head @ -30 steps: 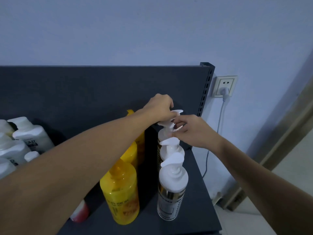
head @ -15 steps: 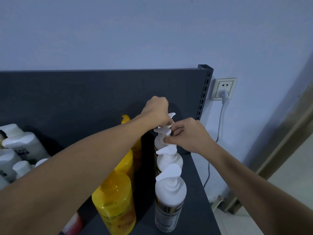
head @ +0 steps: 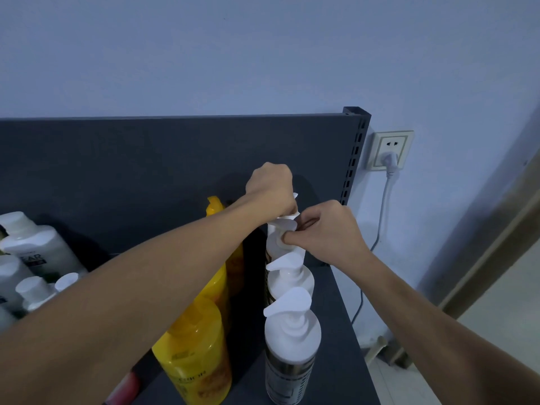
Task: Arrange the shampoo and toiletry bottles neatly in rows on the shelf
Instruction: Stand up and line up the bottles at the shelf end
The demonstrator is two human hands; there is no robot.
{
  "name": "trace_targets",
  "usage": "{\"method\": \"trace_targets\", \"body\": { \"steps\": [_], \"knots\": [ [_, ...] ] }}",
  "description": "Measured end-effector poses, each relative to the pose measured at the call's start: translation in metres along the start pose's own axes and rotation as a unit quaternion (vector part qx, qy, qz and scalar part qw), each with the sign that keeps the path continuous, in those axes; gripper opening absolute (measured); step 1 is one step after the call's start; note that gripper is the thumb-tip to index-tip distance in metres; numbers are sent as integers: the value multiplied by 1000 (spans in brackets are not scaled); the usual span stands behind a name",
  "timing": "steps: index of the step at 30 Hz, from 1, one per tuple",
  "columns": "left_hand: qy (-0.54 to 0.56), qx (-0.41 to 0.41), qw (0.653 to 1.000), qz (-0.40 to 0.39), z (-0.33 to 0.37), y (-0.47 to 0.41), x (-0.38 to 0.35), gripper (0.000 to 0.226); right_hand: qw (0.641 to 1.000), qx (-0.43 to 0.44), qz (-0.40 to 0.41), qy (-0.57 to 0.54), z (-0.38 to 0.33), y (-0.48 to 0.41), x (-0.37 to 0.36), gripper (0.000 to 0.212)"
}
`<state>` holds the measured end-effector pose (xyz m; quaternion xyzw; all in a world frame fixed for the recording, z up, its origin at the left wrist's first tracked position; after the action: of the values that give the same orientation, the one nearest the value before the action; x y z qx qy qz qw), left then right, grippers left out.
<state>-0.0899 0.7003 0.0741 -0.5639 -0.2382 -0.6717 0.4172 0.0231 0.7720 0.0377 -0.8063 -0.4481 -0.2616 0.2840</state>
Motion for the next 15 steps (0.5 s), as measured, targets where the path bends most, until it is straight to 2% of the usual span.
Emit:
{"method": "trace_targets", "body": {
  "steps": [10,13,15],
  "knots": [
    [4,-26,999,-34,-2,4,1,43,999,-18,-40,27,-6,-2,-3,13],
    [34,-45,996,-71,-15,9,8,36,997,-26,-62,33,-9,3,-3,11],
    [43,-54,996,-54,-31,17,25,33,995,-42,-80,29,-10,6,0,12]
  ]
}}
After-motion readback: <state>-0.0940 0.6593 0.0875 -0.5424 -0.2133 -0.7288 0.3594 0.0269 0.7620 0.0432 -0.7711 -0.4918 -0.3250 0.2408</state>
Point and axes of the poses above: each hand's wrist, its own y-axis away from the middle knuckle, its own x-axis out of the back of the hand, z = x × y, the point moved 7 cm from there along -y, towards the middle knuckle, and after that the axes turned 4 degrees about -x, right-handed, at the moved point
